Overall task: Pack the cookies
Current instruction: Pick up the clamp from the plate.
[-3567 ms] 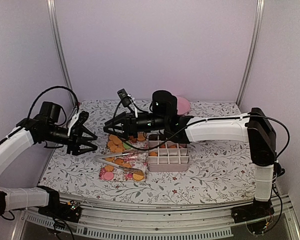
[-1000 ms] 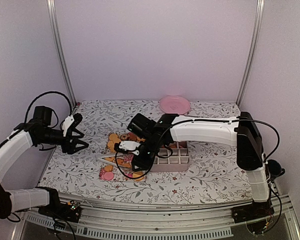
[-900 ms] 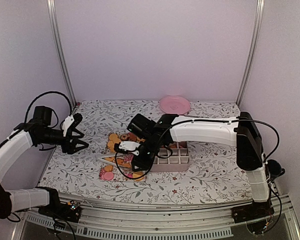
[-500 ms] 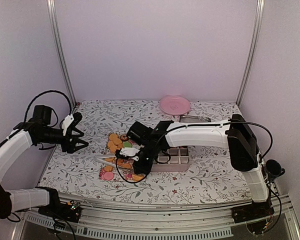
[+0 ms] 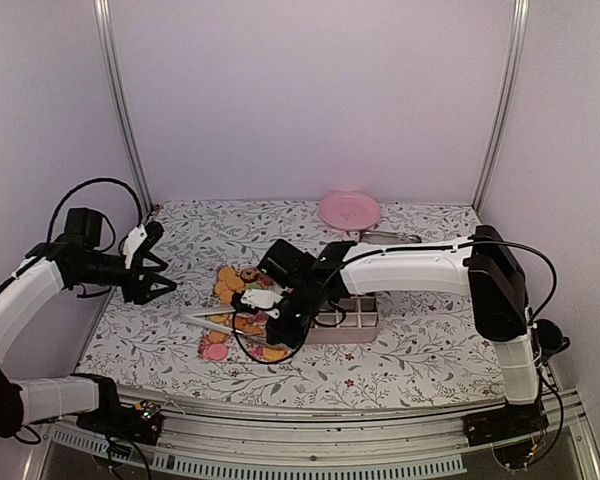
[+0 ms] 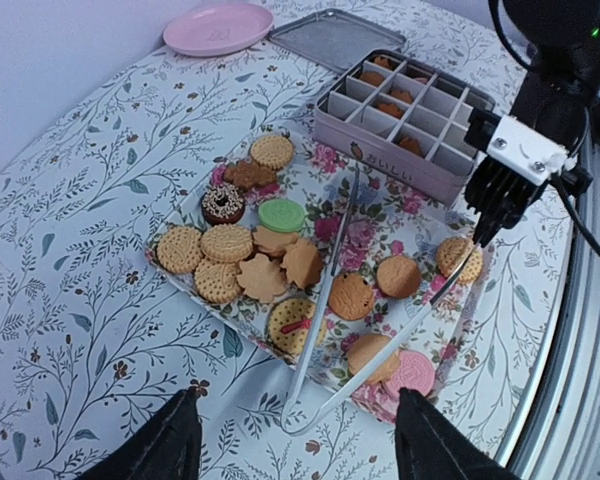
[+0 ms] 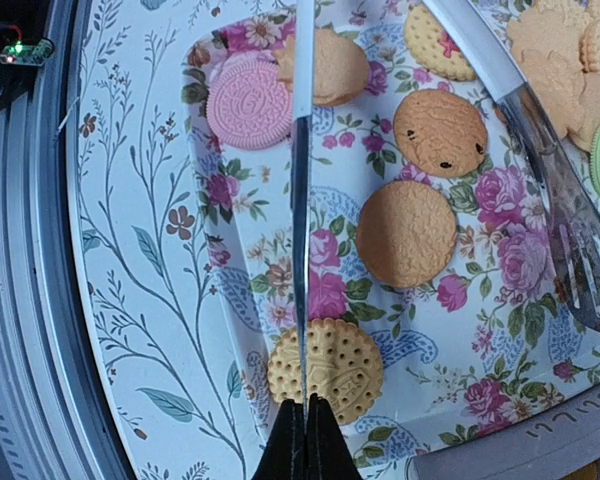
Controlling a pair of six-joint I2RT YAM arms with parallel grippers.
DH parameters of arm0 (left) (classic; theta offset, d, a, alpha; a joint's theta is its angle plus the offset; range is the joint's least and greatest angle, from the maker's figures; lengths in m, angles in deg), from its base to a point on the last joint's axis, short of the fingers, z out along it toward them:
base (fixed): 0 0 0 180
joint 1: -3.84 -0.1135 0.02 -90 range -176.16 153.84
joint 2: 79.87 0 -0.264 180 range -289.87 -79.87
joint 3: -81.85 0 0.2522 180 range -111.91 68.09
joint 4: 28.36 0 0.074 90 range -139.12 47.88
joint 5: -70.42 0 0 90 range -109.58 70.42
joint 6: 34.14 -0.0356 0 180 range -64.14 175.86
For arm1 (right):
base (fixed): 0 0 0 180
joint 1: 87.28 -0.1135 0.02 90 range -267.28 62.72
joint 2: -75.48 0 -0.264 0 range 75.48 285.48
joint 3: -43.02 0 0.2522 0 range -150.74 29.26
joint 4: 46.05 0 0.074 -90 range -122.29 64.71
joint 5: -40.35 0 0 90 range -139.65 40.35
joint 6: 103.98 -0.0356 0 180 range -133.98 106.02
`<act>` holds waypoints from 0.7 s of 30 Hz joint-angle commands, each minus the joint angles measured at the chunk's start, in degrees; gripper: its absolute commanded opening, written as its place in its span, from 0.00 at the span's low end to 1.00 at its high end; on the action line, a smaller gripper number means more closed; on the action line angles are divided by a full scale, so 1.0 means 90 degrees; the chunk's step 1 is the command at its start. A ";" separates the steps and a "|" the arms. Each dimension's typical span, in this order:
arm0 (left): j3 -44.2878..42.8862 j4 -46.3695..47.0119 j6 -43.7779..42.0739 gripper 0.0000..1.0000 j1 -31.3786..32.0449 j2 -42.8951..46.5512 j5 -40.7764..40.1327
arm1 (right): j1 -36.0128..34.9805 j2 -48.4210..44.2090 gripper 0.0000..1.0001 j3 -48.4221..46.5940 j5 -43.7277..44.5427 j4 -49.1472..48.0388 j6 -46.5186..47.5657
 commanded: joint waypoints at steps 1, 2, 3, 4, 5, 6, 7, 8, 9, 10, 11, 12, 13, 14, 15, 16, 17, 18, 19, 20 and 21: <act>-0.0342 -0.0071 0.0185 0.67 -0.0069 0.0068 0.0230 | -0.0034 -0.0795 0.00 0.0207 0.0024 -0.0687 -0.0230; -0.0408 -0.0100 0.0238 0.68 -0.0073 0.0085 0.0296 | -0.0031 -0.0940 0.00 0.0273 0.0049 -0.0868 -0.0263; -0.0497 -0.0134 0.0296 0.68 -0.0103 0.0088 0.0382 | -0.0019 -0.1085 0.00 0.0346 0.0056 -0.1058 -0.0292; -0.0612 -0.0166 0.0386 0.69 -0.0161 0.0077 0.0494 | -0.0008 -0.1237 0.00 0.0410 0.0057 -0.1262 -0.0363; -0.0790 -0.0215 0.0469 0.70 -0.0248 0.0069 0.0654 | 0.0007 -0.1380 0.00 0.0478 0.0060 -0.1450 -0.0430; -0.0942 -0.0239 0.0557 0.72 -0.0358 0.0065 0.0821 | 0.0033 -0.1542 0.00 0.0561 0.0038 -0.1681 -0.0488; -0.1080 -0.0245 0.0657 0.76 -0.0513 0.0053 0.1018 | 0.0056 -0.1705 0.00 0.0697 -0.0010 -0.1926 -0.0603; -0.1228 -0.0248 0.0750 0.79 -0.0648 0.0036 0.1220 | 0.0080 -0.1864 0.00 0.0829 -0.0104 -0.2226 -0.0685; -0.1360 -0.0268 0.0843 0.81 -0.0787 0.0010 0.1425 | 0.0107 -0.2064 0.00 0.0966 -0.0211 -0.2547 -0.0800; -0.1473 -0.0303 0.0923 0.82 -0.0917 -0.0018 0.1682 | 0.0132 -0.2209 0.00 0.1106 -0.0352 -0.2846 -0.0982; -0.1589 -0.0359 0.0983 0.85 -0.1022 -0.0062 0.1856 | 0.0181 -0.2345 0.00 0.1278 -0.0621 -0.3222 -0.1109; -0.1663 -0.0420 0.1026 0.86 -0.1115 -0.0097 0.2043 | 0.0260 -0.2482 0.00 0.1468 -0.0893 -0.3780 -0.1284; -0.1717 -0.0477 0.1052 0.87 -0.1173 -0.0135 0.2199 | 0.0322 -0.2607 0.00 0.1677 -0.1159 -0.4228 -0.1536; -0.1730 -0.0521 0.1062 0.90 -0.1188 -0.0151 0.2302 | 0.0381 -0.2705 0.00 0.1870 -0.1477 -0.4716 -0.1896; -0.1711 -0.0548 0.1058 0.91 -0.1194 -0.0153 0.2399 | 0.0457 -0.2773 0.00 0.2034 -0.1799 -0.5170 -0.2126; -0.1657 -0.0557 0.1050 0.93 -0.1187 -0.0133 0.2495 | 0.0521 -0.2809 0.00 0.2169 -0.2186 -0.5700 -0.2447; -0.1590 -0.0552 0.1020 0.95 -0.1185 -0.0115 0.2596 | 0.0565 -0.2813 0.00 0.2277 -0.2576 -0.6239 -0.2899; -0.1508 -0.0557 0.0969 0.96 -0.1162 -0.0085 0.2688 | 0.0584 -0.2800 0.00 0.2375 -0.2863 -0.6785 -0.3180; -0.1432 -0.0552 0.0927 0.96 -0.1120 -0.0055 0.2750 | 0.0600 -0.2764 0.00 0.2429 -0.3133 -0.7306 -0.3535; -0.1362 -0.0519 0.0930 0.96 -0.1023 -0.0027 0.2758 | 0.0597 -0.2683 0.00 0.2444 -0.3364 -0.7799 -0.3783; -0.1309 -0.0427 0.1014 0.96 -0.0904 0.0007 0.2701 | 0.0598 -0.2582 0.00 0.2435 -0.3625 -0.8279 -0.4223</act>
